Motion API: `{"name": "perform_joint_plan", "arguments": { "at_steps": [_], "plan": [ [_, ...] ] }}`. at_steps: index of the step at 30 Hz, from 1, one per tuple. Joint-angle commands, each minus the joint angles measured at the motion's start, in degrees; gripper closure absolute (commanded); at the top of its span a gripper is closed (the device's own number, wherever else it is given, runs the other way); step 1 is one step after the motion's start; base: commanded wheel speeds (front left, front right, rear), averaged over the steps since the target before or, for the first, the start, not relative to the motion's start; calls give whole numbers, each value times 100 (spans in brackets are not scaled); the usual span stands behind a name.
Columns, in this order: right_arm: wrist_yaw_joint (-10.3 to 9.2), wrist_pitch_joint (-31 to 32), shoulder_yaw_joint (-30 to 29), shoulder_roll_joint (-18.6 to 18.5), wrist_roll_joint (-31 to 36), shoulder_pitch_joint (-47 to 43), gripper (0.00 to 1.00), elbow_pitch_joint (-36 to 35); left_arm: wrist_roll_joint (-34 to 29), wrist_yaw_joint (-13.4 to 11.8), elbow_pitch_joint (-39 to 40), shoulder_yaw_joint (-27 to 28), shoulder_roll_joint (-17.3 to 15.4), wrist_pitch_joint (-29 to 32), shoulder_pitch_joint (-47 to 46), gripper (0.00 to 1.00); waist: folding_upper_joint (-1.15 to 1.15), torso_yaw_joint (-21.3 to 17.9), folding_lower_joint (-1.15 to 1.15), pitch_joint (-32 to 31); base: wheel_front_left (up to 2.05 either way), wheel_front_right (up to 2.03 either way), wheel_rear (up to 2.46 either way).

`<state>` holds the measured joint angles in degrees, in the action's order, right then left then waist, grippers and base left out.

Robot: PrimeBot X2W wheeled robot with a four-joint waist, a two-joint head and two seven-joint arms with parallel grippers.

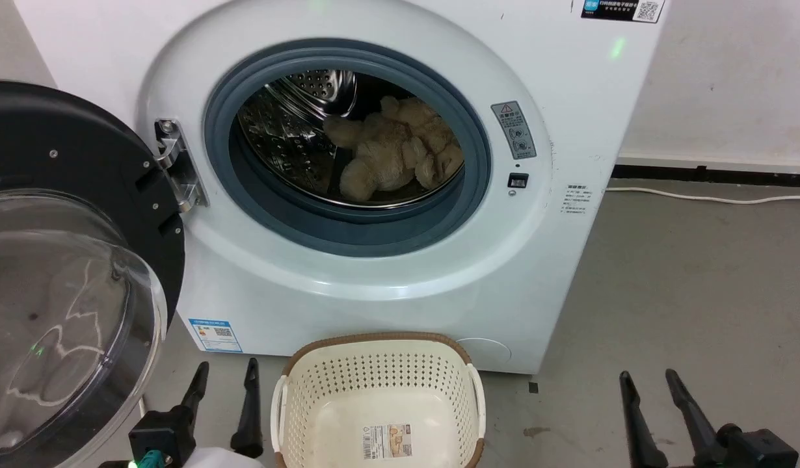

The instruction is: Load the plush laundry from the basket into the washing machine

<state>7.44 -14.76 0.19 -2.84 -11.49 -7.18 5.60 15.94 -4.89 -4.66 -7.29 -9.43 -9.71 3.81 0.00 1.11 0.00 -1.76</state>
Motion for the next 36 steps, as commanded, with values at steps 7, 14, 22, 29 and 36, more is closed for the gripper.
{"name": "perform_joint_plan", "arguments": {
  "at_steps": [7, 14, 22, 29, 36],
  "plan": [
    [0, 35, -1, 0, 25, 18, 100, -12, -31, 11, 9, 23, 16, 29, -9, 100, 0, -3, 0, 4, 0, 0, 0],
    [0, 118, -3, 0, 89, 58, 100, -44, -121, 38, 35, 64, 53, 83, -31, 100, 0, -9, 0, 14, 0, 0, 0],
    [1, 212, -4, -1, 163, 104, 100, -79, -223, 69, 65, 110, 95, 144, -55, 100, 0, -16, 0, 25, 0, 0, 0],
    [1, 294, -5, -1, 227, 144, 100, -111, -312, 97, 91, 150, 131, 198, -76, 100, 0, -22, 0, 35, 0, 0, 0],
    [1, 377, -6, -1, 291, 184, 100, -142, -402, 124, 117, 191, 168, 252, -97, 100, 0, -28, 0, 45, 0, 0, 0]
  ]
}}
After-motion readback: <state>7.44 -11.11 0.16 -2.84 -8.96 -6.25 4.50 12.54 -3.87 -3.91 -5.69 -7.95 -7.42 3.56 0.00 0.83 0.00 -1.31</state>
